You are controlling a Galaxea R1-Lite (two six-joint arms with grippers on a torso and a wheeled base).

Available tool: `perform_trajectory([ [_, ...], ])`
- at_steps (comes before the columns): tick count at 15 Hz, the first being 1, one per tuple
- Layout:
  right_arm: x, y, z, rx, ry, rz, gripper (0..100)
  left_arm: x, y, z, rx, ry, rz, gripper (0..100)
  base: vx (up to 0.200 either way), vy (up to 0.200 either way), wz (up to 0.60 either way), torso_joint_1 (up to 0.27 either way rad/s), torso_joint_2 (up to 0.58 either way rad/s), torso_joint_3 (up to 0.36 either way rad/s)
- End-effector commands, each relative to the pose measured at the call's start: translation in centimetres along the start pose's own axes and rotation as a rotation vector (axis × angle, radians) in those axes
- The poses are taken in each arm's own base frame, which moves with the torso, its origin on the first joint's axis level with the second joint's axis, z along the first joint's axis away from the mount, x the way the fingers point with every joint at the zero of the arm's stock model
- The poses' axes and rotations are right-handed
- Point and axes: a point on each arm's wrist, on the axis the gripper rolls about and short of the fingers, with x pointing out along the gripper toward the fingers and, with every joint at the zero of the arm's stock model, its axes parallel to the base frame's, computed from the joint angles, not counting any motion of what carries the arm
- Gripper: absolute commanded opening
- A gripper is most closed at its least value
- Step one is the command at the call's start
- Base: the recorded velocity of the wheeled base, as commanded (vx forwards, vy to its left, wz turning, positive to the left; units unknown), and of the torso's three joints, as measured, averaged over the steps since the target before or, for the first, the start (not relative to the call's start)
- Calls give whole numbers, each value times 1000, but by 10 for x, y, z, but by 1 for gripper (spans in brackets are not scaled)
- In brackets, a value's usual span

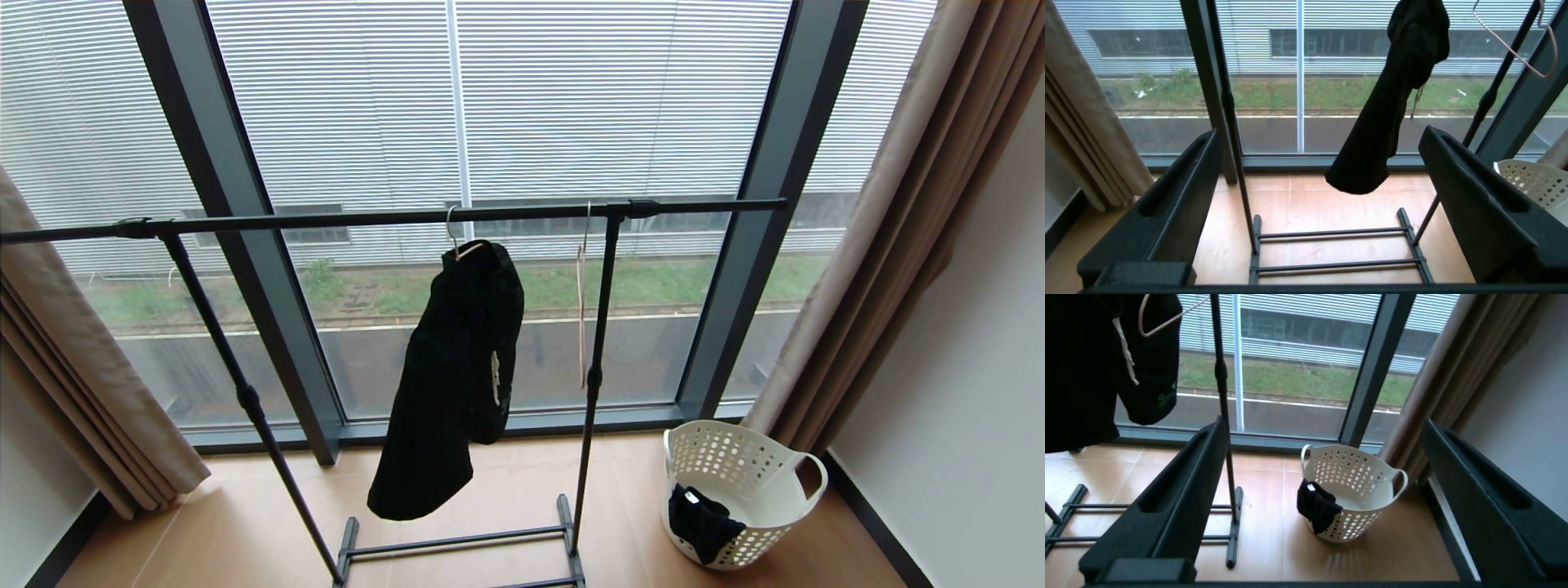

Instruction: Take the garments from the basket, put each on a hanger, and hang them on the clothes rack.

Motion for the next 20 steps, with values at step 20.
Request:
perform_trajectory([
  [20, 0, 3, 0, -6, -10, 115, 100, 0, 0, 0, -28, 0, -9, 100, 0, 0, 0, -66, 141, 74],
])
